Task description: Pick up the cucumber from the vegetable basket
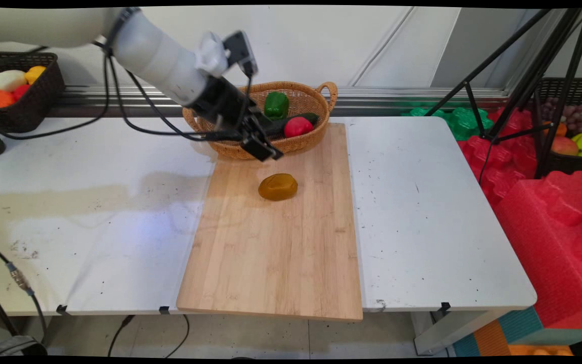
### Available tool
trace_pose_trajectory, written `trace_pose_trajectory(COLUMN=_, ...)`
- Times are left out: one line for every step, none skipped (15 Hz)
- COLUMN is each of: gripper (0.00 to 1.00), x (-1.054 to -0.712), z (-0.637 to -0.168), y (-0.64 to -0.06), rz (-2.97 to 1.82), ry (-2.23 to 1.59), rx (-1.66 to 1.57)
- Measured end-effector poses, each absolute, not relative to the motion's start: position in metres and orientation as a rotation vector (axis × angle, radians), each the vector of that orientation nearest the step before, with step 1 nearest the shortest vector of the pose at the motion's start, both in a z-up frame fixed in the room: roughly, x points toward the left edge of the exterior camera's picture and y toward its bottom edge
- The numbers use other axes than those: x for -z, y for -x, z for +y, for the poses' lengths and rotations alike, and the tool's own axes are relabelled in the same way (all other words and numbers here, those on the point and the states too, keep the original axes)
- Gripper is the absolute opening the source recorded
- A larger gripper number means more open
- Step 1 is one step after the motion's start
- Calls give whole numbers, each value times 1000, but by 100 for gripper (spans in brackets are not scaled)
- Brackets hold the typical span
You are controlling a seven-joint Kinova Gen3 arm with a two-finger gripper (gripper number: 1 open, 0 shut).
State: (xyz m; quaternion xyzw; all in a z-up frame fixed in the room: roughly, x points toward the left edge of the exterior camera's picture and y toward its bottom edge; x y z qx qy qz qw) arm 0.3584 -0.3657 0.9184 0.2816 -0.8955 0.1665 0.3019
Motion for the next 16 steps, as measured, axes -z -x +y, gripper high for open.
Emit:
trace_pose_trajectory(gripper=100, x=-927, z=-361, y=-367, rz=-2359, ry=-763, rx=-456)
trace_pose_trajectory(gripper=100, x=-935, z=-357, y=-376, rz=-2343, ry=-784, rx=-472)
trace_pose_trajectory(gripper=100, x=-938, z=-355, y=-381, rz=-2335, ry=-797, rx=-480)
trace_pose_trajectory(gripper=100, x=-943, z=-352, y=-387, rz=-2325, ry=-812, rx=-490)
trace_pose_trajectory(gripper=100, x=-946, z=-350, y=-393, rz=-2318, ry=-826, rx=-499)
trace_pose_trajectory(gripper=100, x=-951, z=-347, y=-401, rz=-2308, ry=-846, rx=-512)
trace_pose_trajectory(gripper=100, x=-954, z=-346, y=-406, rz=-2303, ry=-860, rx=-521)
trace_pose_trajectory(gripper=100, x=-957, z=-343, y=-414, rz=-2293, ry=-882, rx=-533)
trace_pose_trajectory(gripper=100, x=-960, z=-342, y=-418, rz=-2288, ry=-897, rx=-541)
trace_pose_trajectory(gripper=100, x=-963, z=-340, y=-424, rz=-2280, ry=-918, rx=-552)
trace_pose_trajectory(gripper=100, x=-965, z=-339, y=-427, rz=-2273, ry=-931, rx=-560)
trace_pose_trajectory(gripper=100, x=-968, z=-338, y=-431, rz=-2263, ry=-950, rx=-572)
trace_pose_trajectory(gripper=100, x=-970, z=-339, y=-435, rz=-2252, ry=-967, rx=-583)
trace_pose_trajectory(gripper=100, x=-972, z=-341, y=-438, rz=-2241, ry=-983, rx=-594)
trace_pose_trajectory(gripper=100, x=-974, z=-343, y=-440, rz=-2231, ry=-998, rx=-604)
trace_pose_trajectory(gripper=100, x=-975, z=-345, y=-443, rz=-2220, ry=-1012, rx=-613)
